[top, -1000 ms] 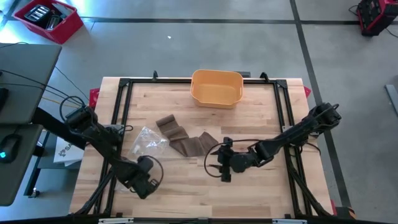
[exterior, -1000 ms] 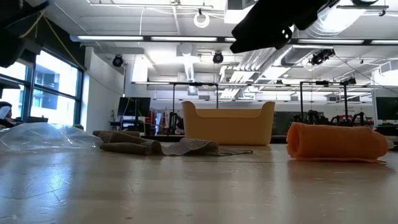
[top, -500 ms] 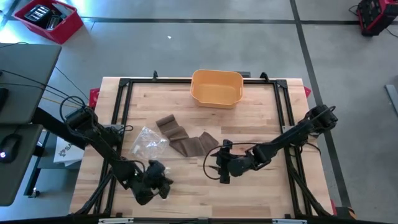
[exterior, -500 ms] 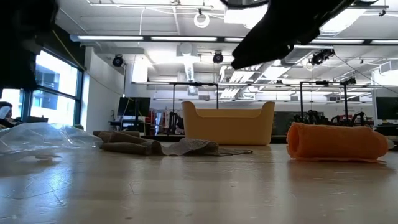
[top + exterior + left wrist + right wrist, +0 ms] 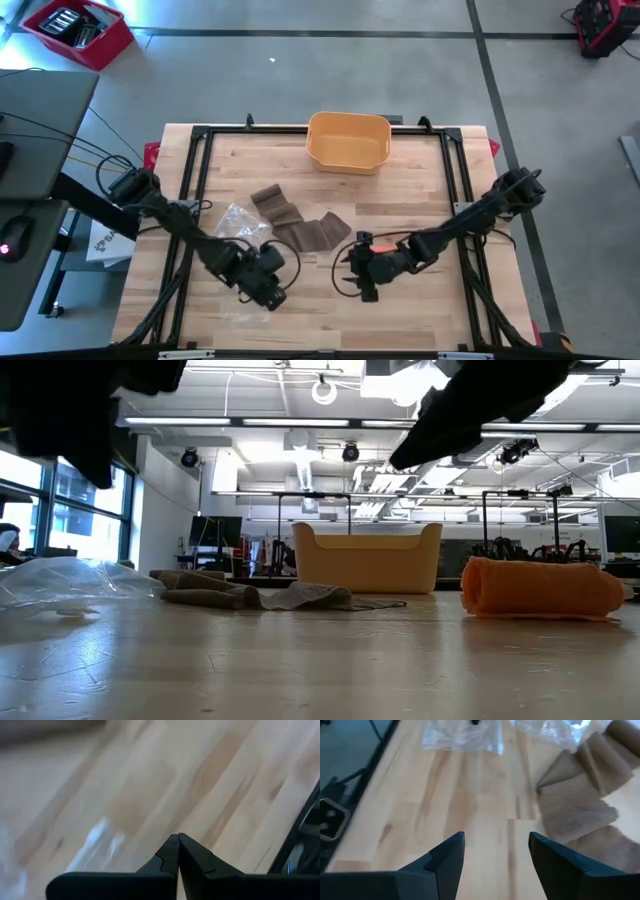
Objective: Roll bandage
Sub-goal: Open the bottom transparent zip bag
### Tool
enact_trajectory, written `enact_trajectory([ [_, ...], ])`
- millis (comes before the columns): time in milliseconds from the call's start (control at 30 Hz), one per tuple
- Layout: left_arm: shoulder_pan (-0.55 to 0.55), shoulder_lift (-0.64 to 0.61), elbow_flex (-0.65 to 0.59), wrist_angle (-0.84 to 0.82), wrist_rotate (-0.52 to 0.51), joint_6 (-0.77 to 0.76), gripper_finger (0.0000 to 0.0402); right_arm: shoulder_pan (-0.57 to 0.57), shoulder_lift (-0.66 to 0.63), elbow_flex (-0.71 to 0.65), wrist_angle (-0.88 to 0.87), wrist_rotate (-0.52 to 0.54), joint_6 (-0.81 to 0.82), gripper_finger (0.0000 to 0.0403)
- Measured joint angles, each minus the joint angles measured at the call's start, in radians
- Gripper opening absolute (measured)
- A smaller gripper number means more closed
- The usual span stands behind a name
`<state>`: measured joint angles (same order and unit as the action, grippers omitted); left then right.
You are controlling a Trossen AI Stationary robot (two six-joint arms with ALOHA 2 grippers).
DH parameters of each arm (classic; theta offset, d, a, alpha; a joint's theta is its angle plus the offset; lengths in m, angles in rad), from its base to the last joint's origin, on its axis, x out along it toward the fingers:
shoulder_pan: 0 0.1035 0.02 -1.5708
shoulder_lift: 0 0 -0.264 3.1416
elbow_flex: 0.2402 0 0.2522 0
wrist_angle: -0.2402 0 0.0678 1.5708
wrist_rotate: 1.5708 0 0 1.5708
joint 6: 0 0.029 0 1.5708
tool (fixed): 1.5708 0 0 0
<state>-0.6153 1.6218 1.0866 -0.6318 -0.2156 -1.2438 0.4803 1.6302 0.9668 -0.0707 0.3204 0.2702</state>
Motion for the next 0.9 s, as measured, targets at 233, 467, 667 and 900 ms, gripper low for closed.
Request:
enact_trajectory([
  [233, 0.016, 0.000, -0.026, -0.183, 0.073, -0.075, 0.0003, -0.079, 0.000, 0.000, 0.014, -0.002, -0.049, 0.0216],
  [467, 0.020, 0.000, -0.027, -0.266, -0.037, 0.022, 0.0003, -0.115, 0.000, 0.000, 0.090, -0.130, -0.136, 0.0216],
  [667, 0.055, 0.000, -0.027, -0.254, -0.053, 0.070, 0.0003, -0.147, 0.000, 0.000, 0.046, -0.347, -0.092, 0.0216],
  [900, 0.037, 0.000, -0.027, -0.250, -0.065, 0.071, 0.0003, -0.147, 0.001, 0.000, 0.033, -0.345, -0.069, 0.0216],
])
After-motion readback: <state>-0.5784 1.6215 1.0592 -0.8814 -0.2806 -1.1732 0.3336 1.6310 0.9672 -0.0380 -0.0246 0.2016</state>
